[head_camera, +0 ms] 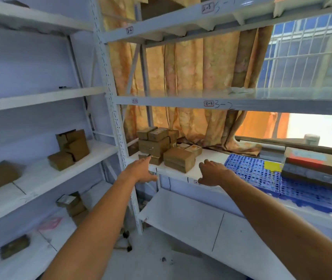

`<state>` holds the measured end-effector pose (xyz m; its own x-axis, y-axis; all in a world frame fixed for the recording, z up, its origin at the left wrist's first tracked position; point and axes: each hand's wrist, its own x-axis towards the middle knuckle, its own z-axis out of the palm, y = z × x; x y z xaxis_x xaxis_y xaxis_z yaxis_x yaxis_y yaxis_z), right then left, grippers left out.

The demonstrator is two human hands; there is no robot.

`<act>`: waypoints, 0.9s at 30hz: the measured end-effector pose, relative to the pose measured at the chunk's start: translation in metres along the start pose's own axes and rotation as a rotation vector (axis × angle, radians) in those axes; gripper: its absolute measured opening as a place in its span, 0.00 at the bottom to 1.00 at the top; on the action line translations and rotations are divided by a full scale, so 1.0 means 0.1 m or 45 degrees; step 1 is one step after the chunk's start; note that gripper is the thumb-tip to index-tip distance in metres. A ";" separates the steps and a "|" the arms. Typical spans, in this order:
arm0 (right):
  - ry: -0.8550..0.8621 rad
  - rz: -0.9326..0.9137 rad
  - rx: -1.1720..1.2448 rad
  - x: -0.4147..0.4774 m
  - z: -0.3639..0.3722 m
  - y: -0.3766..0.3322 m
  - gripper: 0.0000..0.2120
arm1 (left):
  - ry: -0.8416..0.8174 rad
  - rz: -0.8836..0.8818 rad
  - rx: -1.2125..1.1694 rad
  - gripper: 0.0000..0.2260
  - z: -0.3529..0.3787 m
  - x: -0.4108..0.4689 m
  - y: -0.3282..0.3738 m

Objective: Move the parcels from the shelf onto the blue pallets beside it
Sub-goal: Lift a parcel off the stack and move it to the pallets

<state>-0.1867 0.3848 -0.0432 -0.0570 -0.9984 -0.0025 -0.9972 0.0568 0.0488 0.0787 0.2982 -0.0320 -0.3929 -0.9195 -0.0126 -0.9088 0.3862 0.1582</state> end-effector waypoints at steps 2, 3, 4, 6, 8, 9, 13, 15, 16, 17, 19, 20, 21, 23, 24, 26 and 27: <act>0.001 0.013 -0.007 0.11 0.03 -0.19 0.26 | 0.004 0.018 -0.013 0.45 -0.01 0.01 -0.24; 0.003 0.022 -0.012 0.16 0.05 -0.28 0.26 | 0.003 0.032 -0.018 0.45 0.01 0.02 -0.36; -0.003 0.037 -0.007 0.21 0.07 -0.37 0.26 | -0.005 0.046 -0.023 0.44 0.04 0.04 -0.47; -0.025 0.068 0.005 0.30 0.12 -0.53 0.26 | -0.038 0.061 -0.041 0.43 0.13 0.06 -0.68; -0.045 0.105 0.010 0.38 0.19 -0.66 0.27 | -0.079 0.086 -0.041 0.44 0.26 0.09 -0.88; -0.051 0.123 0.016 0.41 0.22 -0.72 0.28 | -0.097 0.096 -0.043 0.44 0.31 0.09 -0.96; -0.061 0.201 0.036 0.51 0.32 -0.90 0.28 | -0.161 0.127 -0.084 0.43 0.44 0.18 -1.18; -0.074 0.231 0.035 0.56 0.38 -0.94 0.30 | -0.172 0.137 -0.084 0.43 0.48 0.29 -1.23; -0.087 0.244 0.034 0.59 0.41 -0.94 0.30 | -0.171 0.141 -0.088 0.43 0.49 0.35 -1.25; -0.101 0.255 0.035 0.63 0.44 -0.93 0.31 | -0.172 0.145 -0.098 0.44 0.51 0.42 -1.27; -0.116 0.266 0.033 0.73 0.49 -0.90 0.31 | -0.179 0.150 -0.121 0.43 0.57 0.55 -1.30; -0.124 0.269 0.031 0.79 0.51 -0.88 0.31 | -0.185 0.152 -0.127 0.43 0.60 0.61 -1.31; -0.133 0.273 0.035 0.85 0.53 -0.86 0.31 | -0.192 0.152 -0.130 0.43 0.63 0.68 -1.32; -0.147 0.272 0.040 1.03 0.59 -0.81 0.32 | -0.202 0.143 -0.126 0.43 0.68 0.87 -1.35; -0.154 0.268 0.040 1.13 0.63 -0.78 0.32 | -0.208 0.143 -0.124 0.42 0.70 0.97 -1.36; -0.164 0.268 0.049 1.38 0.68 -0.70 0.33 | -0.211 0.162 -0.114 0.41 0.71 1.21 -1.35; -0.168 0.273 0.058 1.52 0.70 -0.64 0.34 | -0.213 0.170 -0.104 0.41 0.71 1.34 -1.35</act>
<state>-0.1347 0.2296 -0.1167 -0.2702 -0.9544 -0.1271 -0.9626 0.2702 0.0174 0.1386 0.1278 -0.1252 -0.5329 -0.8331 -0.1484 -0.8355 0.4902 0.2485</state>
